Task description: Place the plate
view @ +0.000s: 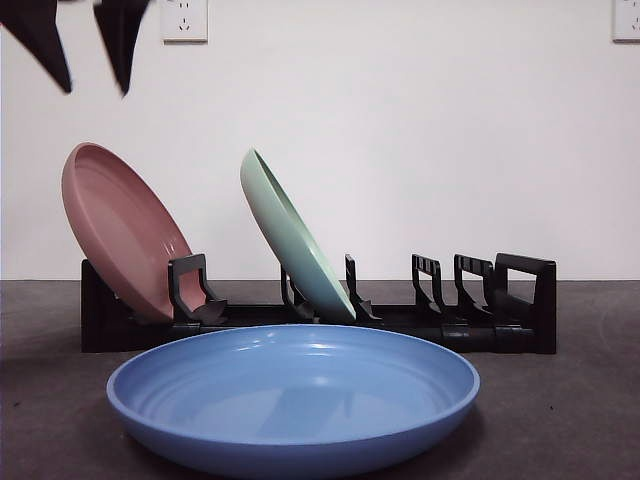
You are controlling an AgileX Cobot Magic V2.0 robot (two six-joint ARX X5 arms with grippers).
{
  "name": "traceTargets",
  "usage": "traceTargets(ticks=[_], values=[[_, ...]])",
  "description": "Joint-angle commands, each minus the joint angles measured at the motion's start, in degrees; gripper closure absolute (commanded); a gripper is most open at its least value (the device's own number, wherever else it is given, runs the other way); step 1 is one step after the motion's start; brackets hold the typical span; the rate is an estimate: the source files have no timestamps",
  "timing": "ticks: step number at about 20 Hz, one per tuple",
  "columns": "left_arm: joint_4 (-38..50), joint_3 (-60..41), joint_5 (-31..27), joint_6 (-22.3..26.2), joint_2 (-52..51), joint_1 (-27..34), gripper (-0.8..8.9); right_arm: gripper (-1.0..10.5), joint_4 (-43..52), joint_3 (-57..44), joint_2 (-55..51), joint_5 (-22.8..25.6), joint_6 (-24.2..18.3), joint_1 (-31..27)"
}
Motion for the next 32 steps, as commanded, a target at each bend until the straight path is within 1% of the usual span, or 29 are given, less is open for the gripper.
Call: traceTargets(ticks=[1,4,7,8,10,13,15,19,22,28,32], values=[[-0.55,2.43,-4.20,1.79,4.24,-0.72,5.24,6.6,-0.90,1.22,0.00,1.81,0.79,0.11],[-0.22,2.43,-4.74,1.75,7.52,-0.70,5.32,6.6,-1.86,1.22,-0.09,3.10,0.76,0.07],[-0.11,2.43,-4.74,1.55,8.85,-0.70,5.49,6.6,-2.05,1.22,-0.09,3.10,0.76,0.09],[0.15,2.43,-4.76,1.55,8.85,-0.70,6.20,6.6,-2.05,1.22,-0.09,3.10,0.76,0.09],[0.70,2.56,-4.76,1.57,8.66,-0.70,7.98,6.6,-2.01,1.22,-0.09,3.10,0.76,0.09],[0.70,4.13,-4.90,1.57,8.63,-0.70,8.06,6.6,-2.05,1.22,-0.09,3.10,0.74,0.09],[0.50,5.35,-6.69,1.60,8.61,-0.70,8.06,6.6,-2.05,1.22,-0.09,3.10,0.76,0.09],[-2.54,8.15,-7.50,1.66,8.59,-0.70,8.06,6.6,-2.10,1.22,-0.09,3.10,0.76,0.09],[-6.34,12.04,-7.50,1.75,8.59,-0.70,8.06,6.6,-2.05,1.22,-0.09,3.10,0.76,0.09],[-15.89,23.74,-7.76,1.86,8.46,-0.70,8.06,6.6,-2.05,1.22,-0.09,3.10,0.74,0.09],[-20.04,25.86,-7.91,1.75,5.95,-0.70,8.06,6.6,-2.14,1.22,-0.09,3.10,0.74,0.09]])
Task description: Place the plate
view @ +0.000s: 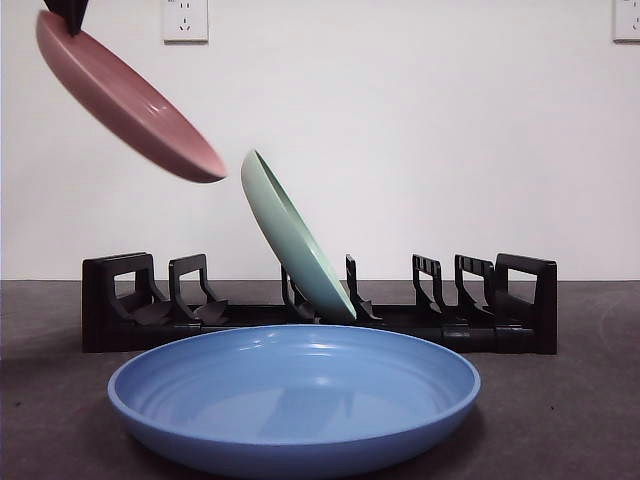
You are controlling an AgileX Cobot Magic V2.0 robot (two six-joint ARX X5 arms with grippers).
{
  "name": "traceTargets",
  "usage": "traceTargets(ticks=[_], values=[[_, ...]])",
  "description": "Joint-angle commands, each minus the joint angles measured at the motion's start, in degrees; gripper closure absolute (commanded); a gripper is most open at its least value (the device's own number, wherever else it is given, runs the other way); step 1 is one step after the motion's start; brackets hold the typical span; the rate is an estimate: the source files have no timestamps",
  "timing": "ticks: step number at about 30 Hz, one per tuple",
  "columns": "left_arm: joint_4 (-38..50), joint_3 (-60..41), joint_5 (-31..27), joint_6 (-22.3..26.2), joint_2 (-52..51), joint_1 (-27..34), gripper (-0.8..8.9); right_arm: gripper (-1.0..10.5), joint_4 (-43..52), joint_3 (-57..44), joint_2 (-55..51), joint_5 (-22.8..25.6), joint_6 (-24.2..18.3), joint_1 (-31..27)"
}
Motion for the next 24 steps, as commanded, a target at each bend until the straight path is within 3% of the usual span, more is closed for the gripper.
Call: traceTargets(ticks=[1,11,17,24], values=[[-1.95,1.92,-0.46,-0.02,-2.05,-0.24,8.06,6.6,0.20,1.22,0.39,0.26,0.72,0.46],[-2.16,-3.96,6.16,-3.91,-10.99,-2.95,8.07,6.6,0.20,1.22,0.39,0.26,0.72,0.46],[-1.88,-18.29,6.19,-8.13,-20.24,-7.78,8.07,6.6,0.20,1.22,0.39,0.26,0.70,0.46],[5.88,-37.16,6.21,-14.93,-32.94,-13.44,8.07,6.6,0.44,1.22,0.39,0.28,0.68,0.46]])
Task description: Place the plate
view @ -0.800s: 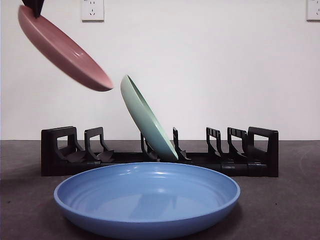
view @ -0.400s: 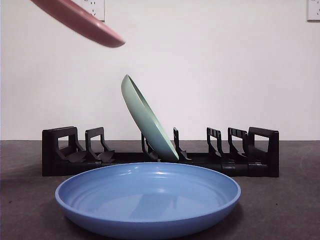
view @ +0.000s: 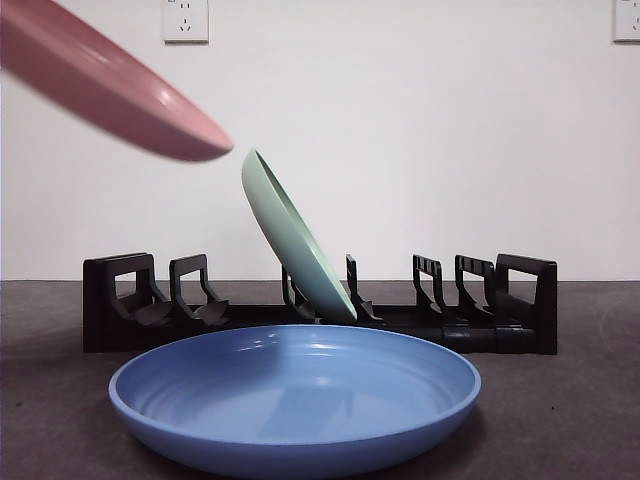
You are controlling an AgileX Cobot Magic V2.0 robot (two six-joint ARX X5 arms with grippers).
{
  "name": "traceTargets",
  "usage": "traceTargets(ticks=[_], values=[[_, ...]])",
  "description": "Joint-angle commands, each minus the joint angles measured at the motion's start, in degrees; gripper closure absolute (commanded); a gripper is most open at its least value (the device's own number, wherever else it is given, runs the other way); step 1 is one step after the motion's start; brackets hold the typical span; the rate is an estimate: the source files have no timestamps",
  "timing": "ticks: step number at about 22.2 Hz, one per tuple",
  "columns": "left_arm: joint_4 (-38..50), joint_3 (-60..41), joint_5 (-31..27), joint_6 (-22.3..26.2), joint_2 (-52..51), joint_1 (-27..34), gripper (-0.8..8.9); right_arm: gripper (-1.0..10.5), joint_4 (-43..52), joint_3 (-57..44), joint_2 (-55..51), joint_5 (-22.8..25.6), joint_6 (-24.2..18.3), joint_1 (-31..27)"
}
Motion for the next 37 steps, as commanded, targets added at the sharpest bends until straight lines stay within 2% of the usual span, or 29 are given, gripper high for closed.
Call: traceTargets(ticks=[1,4,8,13,16,19,30,37], values=[[3.63,-5.44,0.04,-5.44,-3.56,-2.01,8.07,6.6,0.57,1.22,0.39,0.28,0.66,0.46],[6.03,-12.13,1.05,-8.81,-7.85,-3.80,8.07,6.6,0.57,1.22,0.39,0.28,0.52,0.46],[11.89,-21.14,5.97,-12.83,-12.74,-5.22,8.07,6.6,0.55,1.22,0.39,0.28,0.50,0.46],[24.35,-32.98,16.15,-16.65,-15.80,-5.46,8.07,6.6,0.48,1.22,0.39,0.24,0.50,0.46],[32.85,-39.39,19.82,-18.34,-14.91,-5.51,8.07,6.6,0.42,1.22,0.39,0.22,0.50,0.46],[37.59,-42.23,19.78,-18.49,-12.70,-5.51,8.07,6.6,0.46,1.22,0.39,0.24,0.52,0.46],[47.74,-42.27,19.69,-17.05,2.01,-5.51,8.07,6.6,0.42,1.22,0.39,0.24,0.50,0.46],[49.83,-42.27,19.67,-16.20,8.15,-5.51,8.07,6.6,0.35,1.22,0.39,0.24,0.50,0.46]])
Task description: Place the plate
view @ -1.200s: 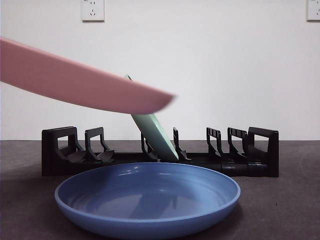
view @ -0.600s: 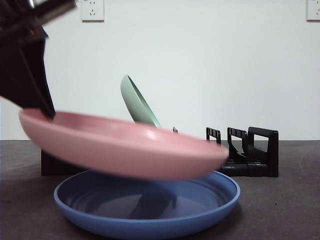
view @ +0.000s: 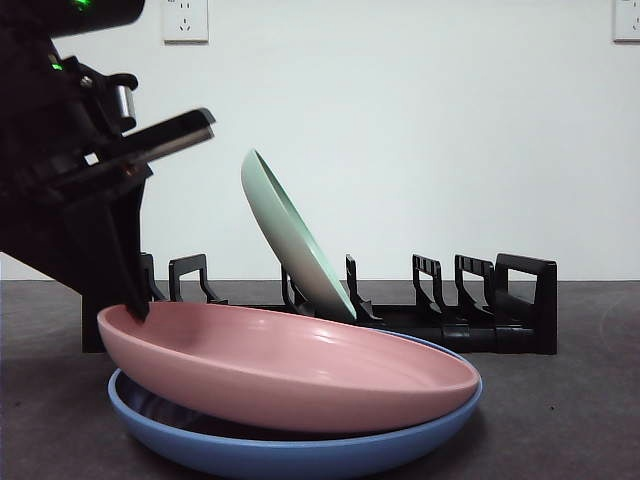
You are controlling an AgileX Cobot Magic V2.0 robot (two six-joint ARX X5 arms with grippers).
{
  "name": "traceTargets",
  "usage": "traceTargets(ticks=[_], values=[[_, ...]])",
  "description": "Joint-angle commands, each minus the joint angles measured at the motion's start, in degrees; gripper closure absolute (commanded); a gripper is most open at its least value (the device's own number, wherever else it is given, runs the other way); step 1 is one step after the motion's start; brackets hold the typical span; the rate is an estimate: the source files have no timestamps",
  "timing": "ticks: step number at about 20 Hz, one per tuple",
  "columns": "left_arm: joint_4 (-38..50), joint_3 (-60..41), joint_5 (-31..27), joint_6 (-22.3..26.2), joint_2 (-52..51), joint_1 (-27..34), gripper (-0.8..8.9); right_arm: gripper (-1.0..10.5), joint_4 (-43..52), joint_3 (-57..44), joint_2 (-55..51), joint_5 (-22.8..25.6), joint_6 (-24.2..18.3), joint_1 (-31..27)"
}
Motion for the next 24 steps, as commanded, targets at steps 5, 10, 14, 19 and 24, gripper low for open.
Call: traceTargets(ticks=[5,10,14,19,24], values=[[0.87,0.42,-0.04,1.01,1.42,-0.55,6.37,6.6,0.55,1.22,0.39,0.26,0.55,0.46],[-3.10,2.16,-0.04,3.04,-3.83,0.00,5.49,6.6,0.50,1.22,0.39,0.26,0.57,0.46],[-11.93,9.40,-1.46,11.61,-14.38,3.37,5.49,6.6,0.50,1.22,0.42,0.11,0.76,0.46],[-25.88,21.29,-8.63,27.30,-25.94,10.21,5.49,6.6,0.61,1.22,0.63,-0.22,0.81,0.46],[-35.60,21.99,-9.62,28.41,-36.61,14.40,5.50,6.6,3.41,1.22,3.23,-5.29,1.49,-0.09]])
